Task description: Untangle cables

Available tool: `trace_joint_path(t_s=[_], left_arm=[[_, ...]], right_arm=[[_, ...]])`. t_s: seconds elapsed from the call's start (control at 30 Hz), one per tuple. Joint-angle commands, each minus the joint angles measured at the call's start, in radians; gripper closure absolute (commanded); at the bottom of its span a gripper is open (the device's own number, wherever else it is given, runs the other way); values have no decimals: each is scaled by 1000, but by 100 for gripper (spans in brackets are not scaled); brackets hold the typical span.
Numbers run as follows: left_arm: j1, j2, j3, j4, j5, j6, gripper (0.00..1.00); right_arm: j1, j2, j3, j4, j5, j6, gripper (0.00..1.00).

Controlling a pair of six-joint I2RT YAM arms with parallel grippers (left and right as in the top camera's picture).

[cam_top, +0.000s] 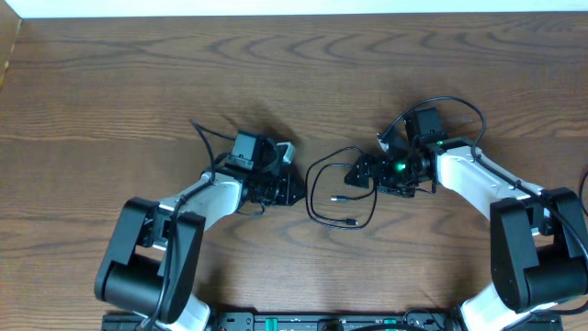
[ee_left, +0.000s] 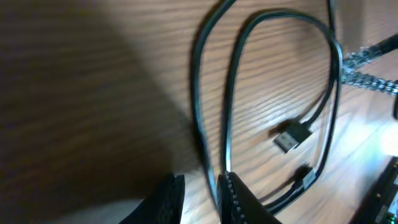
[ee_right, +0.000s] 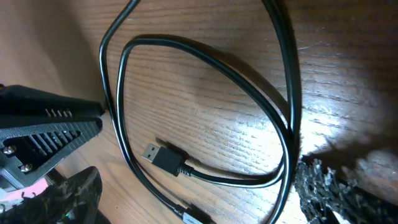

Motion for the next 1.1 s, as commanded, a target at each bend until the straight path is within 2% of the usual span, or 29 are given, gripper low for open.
trace_joint_path(t_s=[0.0,0.33,0.8,1.07], left_arm=[[-29,74,-10,31,-24,-24,75],[-104,76,-10,75,-25,-61,75],[-106,76,-10,94,-24,-80,75],[-106,76,-10,98,-24,-81,75]], right_arm=[[-3,80,-74,-18,160,10,1],[-6,80,-74,-5,159,10,1],[6,80,-77,-16,90,25,1],[18,80,-140,51,34,43,1]])
